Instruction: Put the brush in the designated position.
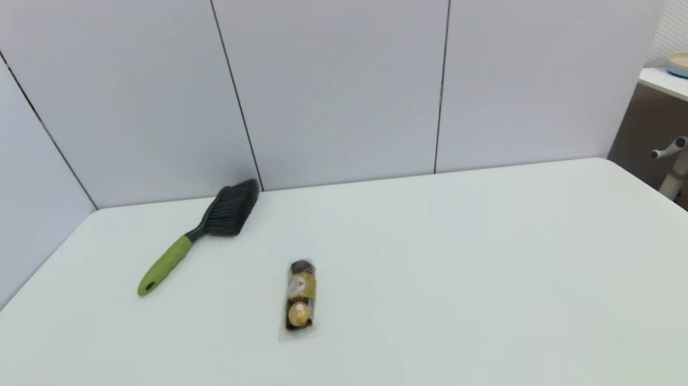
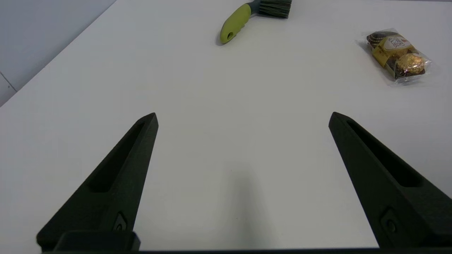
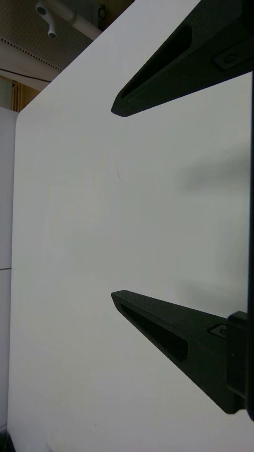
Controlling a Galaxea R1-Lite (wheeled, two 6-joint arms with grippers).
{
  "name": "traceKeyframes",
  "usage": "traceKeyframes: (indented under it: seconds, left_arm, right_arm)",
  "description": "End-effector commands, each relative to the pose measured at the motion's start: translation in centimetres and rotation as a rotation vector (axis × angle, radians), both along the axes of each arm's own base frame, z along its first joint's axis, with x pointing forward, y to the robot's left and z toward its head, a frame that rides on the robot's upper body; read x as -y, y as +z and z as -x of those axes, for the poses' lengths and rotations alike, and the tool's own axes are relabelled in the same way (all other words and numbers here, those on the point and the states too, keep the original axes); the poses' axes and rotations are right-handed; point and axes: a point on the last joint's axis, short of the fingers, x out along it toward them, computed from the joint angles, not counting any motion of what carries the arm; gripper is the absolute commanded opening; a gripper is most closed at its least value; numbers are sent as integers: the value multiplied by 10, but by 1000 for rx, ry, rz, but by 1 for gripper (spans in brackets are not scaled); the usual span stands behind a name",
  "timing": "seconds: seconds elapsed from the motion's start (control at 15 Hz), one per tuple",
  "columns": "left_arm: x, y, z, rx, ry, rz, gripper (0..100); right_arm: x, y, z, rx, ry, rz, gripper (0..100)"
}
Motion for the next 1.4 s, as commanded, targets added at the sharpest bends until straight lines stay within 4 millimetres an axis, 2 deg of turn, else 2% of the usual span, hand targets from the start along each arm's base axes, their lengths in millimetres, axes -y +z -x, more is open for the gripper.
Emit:
traceKeyframes:
  seconds: [0.07, 0.2, 0.4, 0.6, 0.73, 1.0, 1.2, 1.4]
  left_arm:
    - [0, 11, -6, -69, 4, 4, 100]
    - [0, 38, -11, -81, 2, 1, 100]
    - [0, 88, -34, -134, -1, -5, 100]
    - [-1, 141, -78, -183, -3, -36, 100]
    - [-1, 168, -107, -197, -9, -62, 100]
    - [-2, 193, -167, -252, -10, -67, 100]
    - [-2, 198, -201, -291, -13, -90, 100]
    - [-3, 192, -232, -346, -15, -96, 100]
  right_arm:
    - [0, 0, 0, -3, 0, 1, 100]
    - [0, 0, 0, -3, 0, 1, 100]
    - [0, 0, 0, -3, 0, 1, 100]
    - [0, 0, 0, -3, 0, 1, 100]
    - [0, 0, 0, -3, 0, 1, 100]
    - [0, 0, 0, -3, 0, 1, 100]
    - [0, 0, 0, -3, 0, 1, 100]
    - [0, 0, 0, -3, 0, 1, 100]
